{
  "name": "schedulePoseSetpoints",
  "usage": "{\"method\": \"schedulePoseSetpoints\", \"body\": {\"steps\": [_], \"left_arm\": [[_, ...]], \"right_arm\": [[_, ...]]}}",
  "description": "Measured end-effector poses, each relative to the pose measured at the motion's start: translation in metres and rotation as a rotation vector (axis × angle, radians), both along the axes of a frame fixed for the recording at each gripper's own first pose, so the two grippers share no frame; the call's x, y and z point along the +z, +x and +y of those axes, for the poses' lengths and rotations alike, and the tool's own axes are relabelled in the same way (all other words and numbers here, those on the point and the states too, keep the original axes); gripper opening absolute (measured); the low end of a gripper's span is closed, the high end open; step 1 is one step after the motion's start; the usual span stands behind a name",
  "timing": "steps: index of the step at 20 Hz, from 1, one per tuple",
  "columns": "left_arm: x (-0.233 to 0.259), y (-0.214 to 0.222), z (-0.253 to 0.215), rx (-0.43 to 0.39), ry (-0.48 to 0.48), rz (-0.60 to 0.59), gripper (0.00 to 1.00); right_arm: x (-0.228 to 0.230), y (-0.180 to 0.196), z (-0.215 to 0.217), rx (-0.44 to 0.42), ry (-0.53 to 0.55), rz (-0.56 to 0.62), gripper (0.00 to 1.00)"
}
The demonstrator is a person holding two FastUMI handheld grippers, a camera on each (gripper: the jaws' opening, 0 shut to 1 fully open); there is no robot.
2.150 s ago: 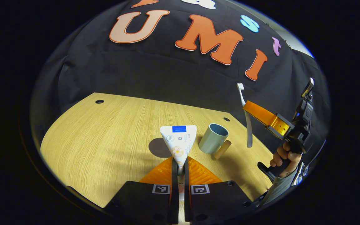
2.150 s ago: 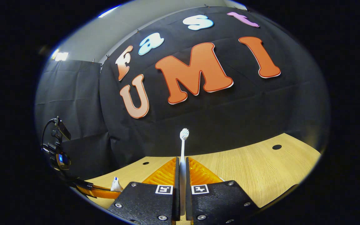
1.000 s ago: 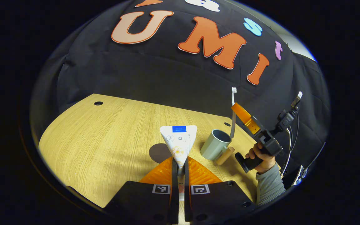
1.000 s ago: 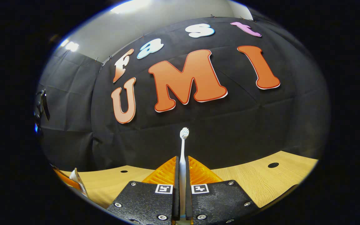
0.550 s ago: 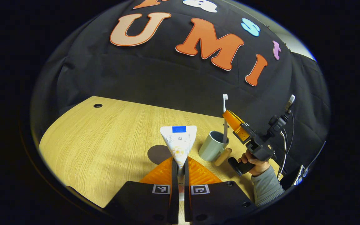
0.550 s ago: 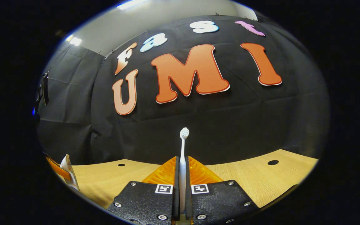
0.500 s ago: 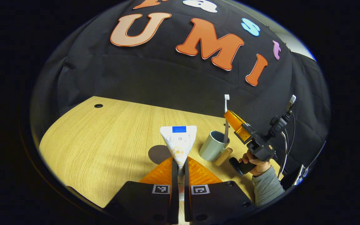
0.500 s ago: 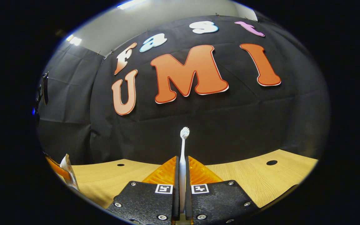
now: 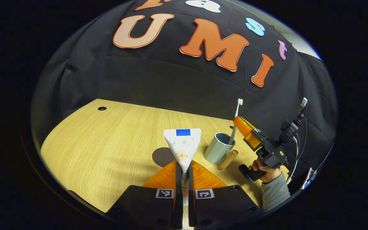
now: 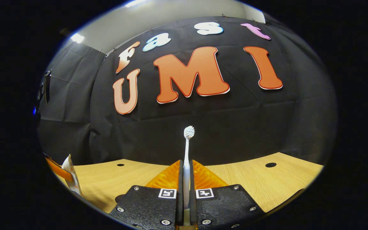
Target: Put the toothbrush and toothpaste on the desktop into the cup, then pick up the cup and place it on the coaster on the desktop.
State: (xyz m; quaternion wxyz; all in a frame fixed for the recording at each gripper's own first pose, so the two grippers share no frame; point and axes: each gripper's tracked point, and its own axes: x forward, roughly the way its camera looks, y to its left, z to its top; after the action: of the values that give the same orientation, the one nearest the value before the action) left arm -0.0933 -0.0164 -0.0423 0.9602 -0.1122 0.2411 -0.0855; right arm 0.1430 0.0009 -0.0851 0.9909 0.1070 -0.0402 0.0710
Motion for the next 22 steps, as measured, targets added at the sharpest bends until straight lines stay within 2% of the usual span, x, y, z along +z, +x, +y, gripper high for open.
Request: {"method": "schedulePoseSetpoints", "body": {"steps": [11, 17, 19, 22], "left_arm": [[0.003, 0.011, -0.021, -0.018, 0.054, 0.027, 0.10], [-0.006, 0.026, -0.039, -0.032, 0.070, 0.034, 0.10], [-0.014, 0.037, -0.042, -0.024, 0.092, 0.024, 0.10], [-0.019, 0.051, -0.054, -0.044, 0.067, 0.017, 0.10]], "right_arm": [[-0.038, -0.005, 0.007, -0.002, 0.004, 0.137, 0.10], [-0.038, -0.019, 0.012, 0.019, -0.028, 0.158, 0.10], [-0.037, -0.028, 0.015, 0.034, -0.039, 0.164, 0.13], [-0.031, -0.039, 0.011, 0.019, -0.090, 0.146, 0.29]]}}
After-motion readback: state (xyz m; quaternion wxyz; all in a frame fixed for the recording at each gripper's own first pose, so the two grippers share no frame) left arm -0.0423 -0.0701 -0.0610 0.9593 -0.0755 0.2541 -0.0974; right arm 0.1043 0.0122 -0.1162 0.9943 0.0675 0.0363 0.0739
